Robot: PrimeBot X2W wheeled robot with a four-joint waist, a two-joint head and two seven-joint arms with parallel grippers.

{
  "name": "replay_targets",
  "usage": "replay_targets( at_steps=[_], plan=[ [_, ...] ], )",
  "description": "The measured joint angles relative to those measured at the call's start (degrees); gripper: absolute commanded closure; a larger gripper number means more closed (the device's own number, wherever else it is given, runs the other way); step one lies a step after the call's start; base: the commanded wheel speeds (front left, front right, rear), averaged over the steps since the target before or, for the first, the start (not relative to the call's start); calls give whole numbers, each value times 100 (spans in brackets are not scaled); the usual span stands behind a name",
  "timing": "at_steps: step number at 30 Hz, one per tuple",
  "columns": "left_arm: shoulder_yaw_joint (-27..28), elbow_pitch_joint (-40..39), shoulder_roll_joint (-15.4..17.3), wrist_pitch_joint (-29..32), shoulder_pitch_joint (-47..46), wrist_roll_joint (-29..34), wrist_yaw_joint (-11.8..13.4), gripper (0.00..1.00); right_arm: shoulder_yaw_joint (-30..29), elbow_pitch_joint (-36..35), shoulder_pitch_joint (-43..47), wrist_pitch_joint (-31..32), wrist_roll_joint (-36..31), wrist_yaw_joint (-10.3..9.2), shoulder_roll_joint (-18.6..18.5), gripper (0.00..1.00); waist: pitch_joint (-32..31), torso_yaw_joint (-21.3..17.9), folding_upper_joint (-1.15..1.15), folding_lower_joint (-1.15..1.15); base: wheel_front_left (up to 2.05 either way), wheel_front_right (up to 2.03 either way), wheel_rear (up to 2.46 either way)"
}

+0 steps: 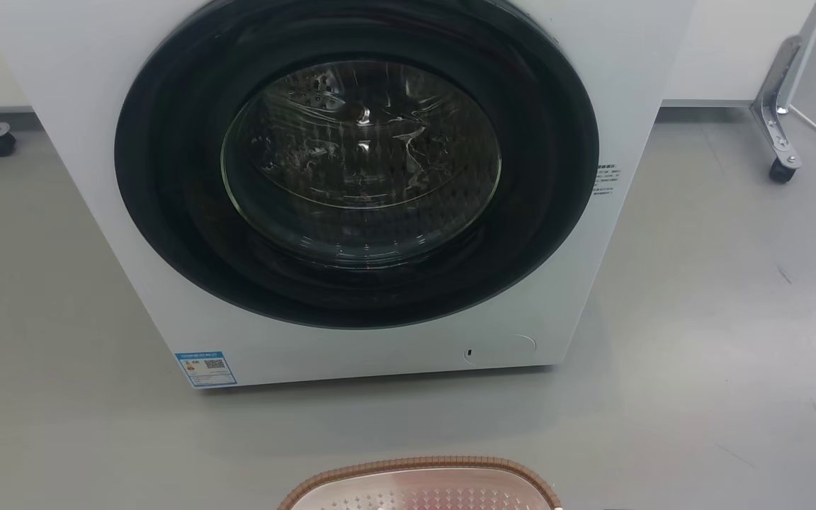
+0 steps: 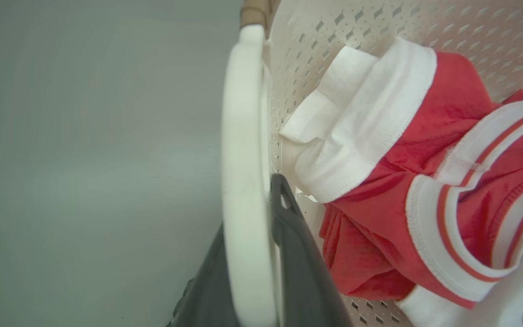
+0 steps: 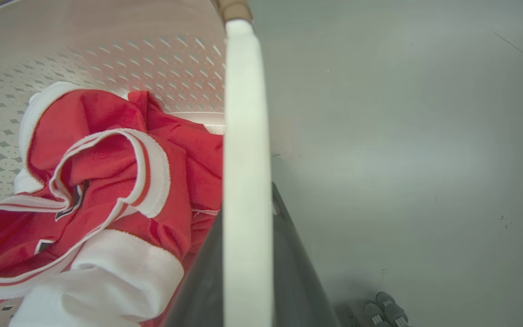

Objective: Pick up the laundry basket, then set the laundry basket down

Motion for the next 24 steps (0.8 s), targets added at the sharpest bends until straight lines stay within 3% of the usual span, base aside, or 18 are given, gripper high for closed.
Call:
replay_targets(
  at_steps=[24],
  plan=[
    [-97,53,4,-22,-11,-57,8,100,268,38,-91,-97,337,0,-1,100,32,-34,0,0,0,0,0]
  ],
)
